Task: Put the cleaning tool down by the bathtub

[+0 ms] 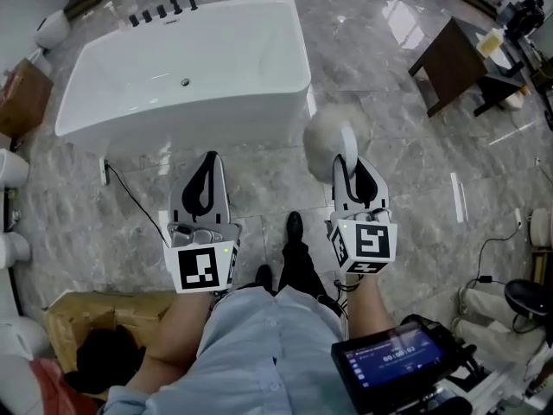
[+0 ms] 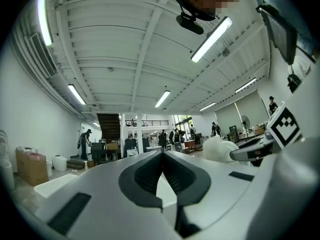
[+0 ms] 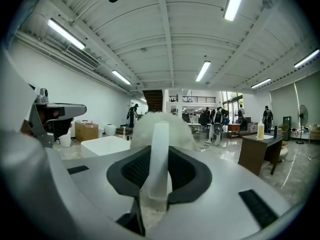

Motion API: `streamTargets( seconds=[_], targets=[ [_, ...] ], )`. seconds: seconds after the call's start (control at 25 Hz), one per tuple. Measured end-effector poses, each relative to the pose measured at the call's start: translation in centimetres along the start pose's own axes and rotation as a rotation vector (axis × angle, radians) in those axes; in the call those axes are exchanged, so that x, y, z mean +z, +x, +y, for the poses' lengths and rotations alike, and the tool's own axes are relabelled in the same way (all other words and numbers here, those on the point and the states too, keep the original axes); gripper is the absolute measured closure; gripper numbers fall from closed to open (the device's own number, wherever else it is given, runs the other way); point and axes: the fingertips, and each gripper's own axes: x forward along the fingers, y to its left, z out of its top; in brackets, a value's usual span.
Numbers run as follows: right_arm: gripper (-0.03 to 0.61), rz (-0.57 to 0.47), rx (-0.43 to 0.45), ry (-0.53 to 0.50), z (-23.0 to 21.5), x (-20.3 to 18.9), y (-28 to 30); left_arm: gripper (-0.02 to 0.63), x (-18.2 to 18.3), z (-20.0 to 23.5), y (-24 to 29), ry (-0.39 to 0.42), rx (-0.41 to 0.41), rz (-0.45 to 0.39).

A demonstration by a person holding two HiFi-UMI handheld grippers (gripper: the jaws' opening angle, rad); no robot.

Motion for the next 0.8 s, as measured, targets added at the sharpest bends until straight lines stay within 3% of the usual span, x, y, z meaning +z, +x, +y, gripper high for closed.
streamTargets(
  seconds=[0.24,0.48,0.8],
  targets=[
    [0.479,0.019,0.047,0.025,-5.3,-0.7,7.8,0.598,-2.0,-1.5,8.8,0.036,0.021,0.047],
    [0.479,-0.013,0.12,0.026,-13.0,1.5,16.1,0.598,-0.5,-4.6,19.0,0.069,0.08,0.031],
    [0.479,-0.084,0.191,0.005,-11.3,5.6,19.4,0.598,2.5,-1.2,19.5,0.106,0.163,-0.019]
  ],
)
